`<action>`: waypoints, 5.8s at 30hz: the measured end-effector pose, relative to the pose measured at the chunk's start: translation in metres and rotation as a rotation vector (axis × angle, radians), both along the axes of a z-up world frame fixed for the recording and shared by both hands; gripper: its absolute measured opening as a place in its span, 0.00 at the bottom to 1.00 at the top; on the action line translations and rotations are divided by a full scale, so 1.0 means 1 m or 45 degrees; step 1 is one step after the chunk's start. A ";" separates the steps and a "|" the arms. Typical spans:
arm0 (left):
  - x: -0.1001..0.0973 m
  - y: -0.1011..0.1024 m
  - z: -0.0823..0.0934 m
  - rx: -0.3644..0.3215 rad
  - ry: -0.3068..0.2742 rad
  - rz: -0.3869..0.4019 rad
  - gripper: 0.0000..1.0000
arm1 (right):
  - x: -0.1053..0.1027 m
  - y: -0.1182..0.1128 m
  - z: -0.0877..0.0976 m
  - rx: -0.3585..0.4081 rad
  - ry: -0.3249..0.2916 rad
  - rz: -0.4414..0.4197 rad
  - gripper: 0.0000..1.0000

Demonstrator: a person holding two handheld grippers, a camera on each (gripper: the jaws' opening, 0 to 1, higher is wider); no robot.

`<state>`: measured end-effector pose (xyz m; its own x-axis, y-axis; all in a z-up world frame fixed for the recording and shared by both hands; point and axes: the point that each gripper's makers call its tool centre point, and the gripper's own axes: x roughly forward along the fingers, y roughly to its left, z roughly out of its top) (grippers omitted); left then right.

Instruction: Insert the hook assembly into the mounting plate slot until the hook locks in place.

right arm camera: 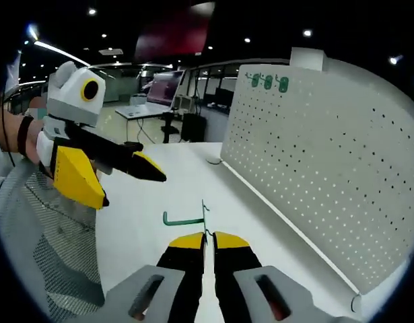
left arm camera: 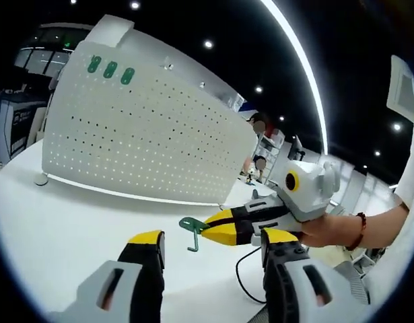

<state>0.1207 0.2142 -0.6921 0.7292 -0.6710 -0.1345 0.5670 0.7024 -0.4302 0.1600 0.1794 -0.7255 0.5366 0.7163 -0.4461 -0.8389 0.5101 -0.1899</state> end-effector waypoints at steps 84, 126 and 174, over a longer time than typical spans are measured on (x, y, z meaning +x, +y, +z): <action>0.009 0.024 0.032 -0.221 -0.016 0.177 0.02 | -0.034 0.017 0.037 0.357 0.039 -0.045 0.09; 0.091 0.040 0.098 0.129 -0.229 0.328 0.02 | -0.042 -0.033 0.035 0.406 0.081 -0.229 0.35; 0.190 0.056 0.144 0.475 -0.359 0.533 0.02 | -0.033 -0.069 0.032 0.461 0.075 -0.362 0.50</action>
